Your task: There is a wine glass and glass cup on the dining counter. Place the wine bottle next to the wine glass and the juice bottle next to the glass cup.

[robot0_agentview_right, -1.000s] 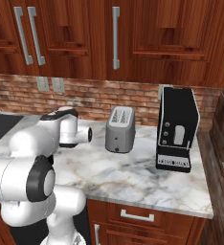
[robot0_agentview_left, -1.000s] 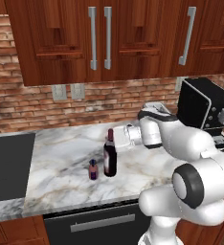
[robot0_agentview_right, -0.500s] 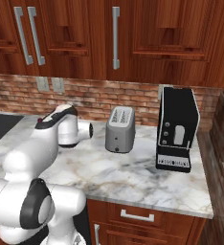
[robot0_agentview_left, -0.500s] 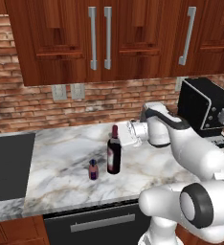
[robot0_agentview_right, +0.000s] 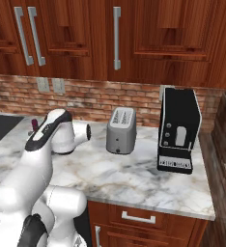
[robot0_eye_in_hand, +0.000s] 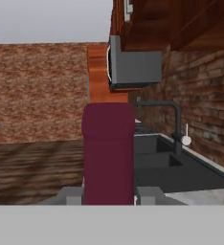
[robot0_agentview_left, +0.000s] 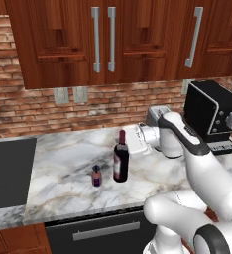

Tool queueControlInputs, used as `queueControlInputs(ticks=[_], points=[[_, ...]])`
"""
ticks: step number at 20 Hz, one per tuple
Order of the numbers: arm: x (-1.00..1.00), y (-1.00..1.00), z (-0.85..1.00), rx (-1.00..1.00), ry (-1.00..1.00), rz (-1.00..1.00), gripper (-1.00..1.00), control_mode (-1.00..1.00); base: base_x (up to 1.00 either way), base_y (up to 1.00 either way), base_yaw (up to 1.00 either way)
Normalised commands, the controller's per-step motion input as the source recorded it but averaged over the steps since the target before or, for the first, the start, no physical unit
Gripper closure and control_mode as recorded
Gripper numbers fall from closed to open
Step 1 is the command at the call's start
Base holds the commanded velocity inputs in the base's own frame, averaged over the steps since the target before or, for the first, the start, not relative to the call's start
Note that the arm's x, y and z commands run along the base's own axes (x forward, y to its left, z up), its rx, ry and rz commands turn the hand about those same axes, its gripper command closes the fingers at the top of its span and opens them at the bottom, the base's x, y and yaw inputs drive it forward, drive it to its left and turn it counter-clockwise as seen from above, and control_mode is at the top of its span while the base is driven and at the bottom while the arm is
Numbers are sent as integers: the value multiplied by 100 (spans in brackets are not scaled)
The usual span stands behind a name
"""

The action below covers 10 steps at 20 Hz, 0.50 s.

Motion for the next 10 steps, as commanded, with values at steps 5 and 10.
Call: queueControlInputs(ticks=[5, 10], points=[[-25, -5, 15, 0, 2, -3, 100, -100, 0, 0, 0], [-5, 0, 2, 0, 0, 0, 100, -100, 0, 0, 0]])
